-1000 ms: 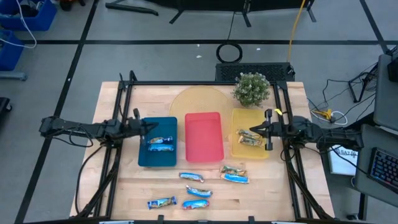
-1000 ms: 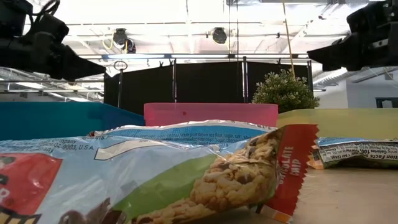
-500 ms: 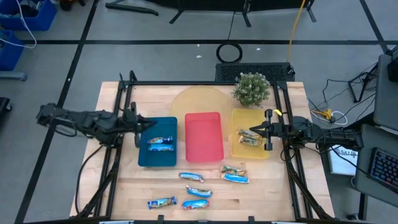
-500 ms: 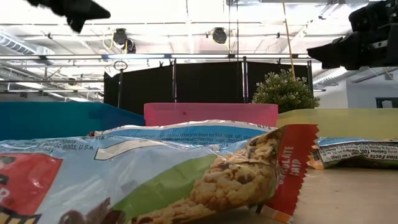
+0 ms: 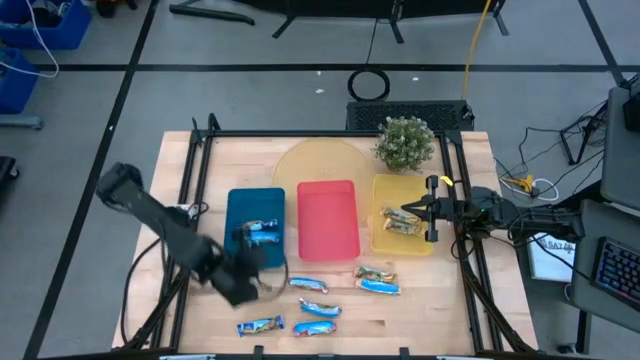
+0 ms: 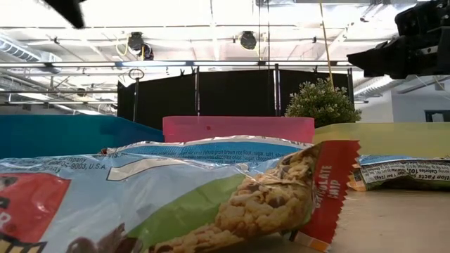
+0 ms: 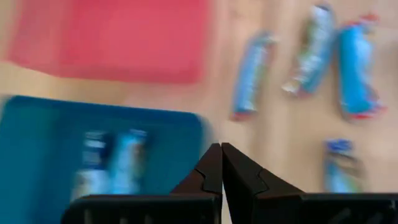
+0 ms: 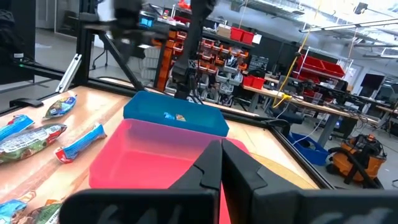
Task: Pick and place Granola Bars by type
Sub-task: Put the blue granola bar into the blue bin
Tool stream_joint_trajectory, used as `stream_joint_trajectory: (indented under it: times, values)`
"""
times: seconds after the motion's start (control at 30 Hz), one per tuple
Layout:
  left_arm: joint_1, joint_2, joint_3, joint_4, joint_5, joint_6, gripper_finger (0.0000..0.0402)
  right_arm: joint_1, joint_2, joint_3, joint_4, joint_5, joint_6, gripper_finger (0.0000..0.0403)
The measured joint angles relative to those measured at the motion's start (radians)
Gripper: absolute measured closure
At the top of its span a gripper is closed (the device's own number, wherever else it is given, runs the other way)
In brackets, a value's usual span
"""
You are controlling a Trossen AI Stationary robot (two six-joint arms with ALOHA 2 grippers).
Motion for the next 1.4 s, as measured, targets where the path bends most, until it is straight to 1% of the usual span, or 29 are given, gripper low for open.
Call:
stream_joint_trajectory:
  times: [0.1,0.17,0.2,0.37,0.47,0.57,0.67,0.77,0.87,0.97,1.2,1.3,1.4]
  values:
    - [-0.050,0.107,0.046,0.010,0.092,-0.141,0.0374,0.000,0.000,0.000,-0.001,0.000,0.002,0.0403]
    - [-0.066,0.172,0.075,0.014,0.170,-0.222,0.0351,0.000,0.000,0.000,-0.001,0.000,0.004,0.0403]
    - [-0.073,0.199,0.088,0.021,0.190,-0.241,0.0337,0.000,0.000,0.000,-0.001,0.000,0.008,0.0403]
    - [-0.113,0.307,0.116,0.120,0.219,-0.229,0.0246,0.000,0.000,0.000,0.001,0.000,0.012,0.0403]
    - [-0.119,0.351,0.117,0.174,0.278,-0.222,0.0191,0.000,0.000,-0.001,0.002,0.000,0.011,0.0403]
    - [-0.124,0.384,0.117,0.212,0.339,-0.220,0.0143,0.000,0.000,-0.001,0.002,0.000,-0.002,0.0403]
    - [-0.125,0.416,0.116,0.236,0.364,-0.218,0.0106,0.000,0.000,-0.001,0.007,0.001,-0.026,0.0403]
    - [-0.116,0.451,0.116,0.257,0.410,-0.223,0.0083,0.000,0.000,-0.001,0.018,0.002,-0.038,0.0403]
    - [-0.107,0.490,0.116,0.246,0.421,-0.221,0.0072,0.000,0.000,-0.001,0.017,0.002,-0.048,0.0403]
    - [-0.097,0.516,0.116,0.236,0.417,-0.213,0.0069,0.000,0.000,-0.001,0.017,0.002,-0.049,0.0403]
    - [-0.087,0.523,0.119,0.230,0.421,-0.150,0.0069,0.000,0.000,-0.001,0.017,0.003,-0.049,0.0403]
    - [-0.086,0.524,0.118,0.227,0.416,-0.134,0.0083,0.000,0.000,-0.001,0.017,0.003,-0.049,0.0403]
    - [-0.078,0.524,0.117,0.226,0.410,-0.127,0.0120,0.000,0.001,-0.001,0.017,0.003,-0.049,0.0403]
